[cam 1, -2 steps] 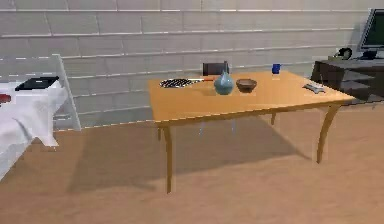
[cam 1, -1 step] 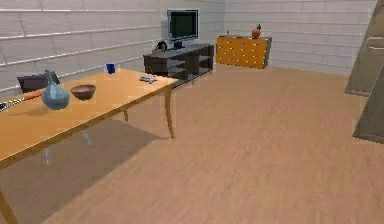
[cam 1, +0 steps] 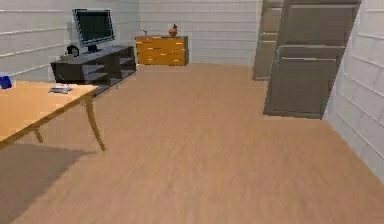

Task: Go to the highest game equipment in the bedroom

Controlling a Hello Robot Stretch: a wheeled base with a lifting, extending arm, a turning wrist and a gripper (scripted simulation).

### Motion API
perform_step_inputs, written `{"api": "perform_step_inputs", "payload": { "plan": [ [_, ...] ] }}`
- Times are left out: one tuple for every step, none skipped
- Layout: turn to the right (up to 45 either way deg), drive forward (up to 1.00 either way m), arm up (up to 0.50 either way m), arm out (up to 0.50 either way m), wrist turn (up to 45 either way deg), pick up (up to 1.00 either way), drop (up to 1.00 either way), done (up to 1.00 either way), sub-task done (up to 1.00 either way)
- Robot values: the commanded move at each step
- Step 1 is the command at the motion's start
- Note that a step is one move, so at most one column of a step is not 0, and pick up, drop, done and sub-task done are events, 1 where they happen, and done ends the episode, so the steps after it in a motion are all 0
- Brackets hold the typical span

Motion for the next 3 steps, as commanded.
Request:
{"api": "perform_step_inputs", "payload": {
  "plan": [
    [0.0,1.00,0.00,0.00,0.0,0.00,0.00,0.00,0.00],
    [0.0,1.00,0.00,0.00,0.0,0.00,0.00,0.00,0.00],
    [0.0,1.00,0.00,0.00,0.0,0.00,0.00,0.00,0.00]
  ]
}}
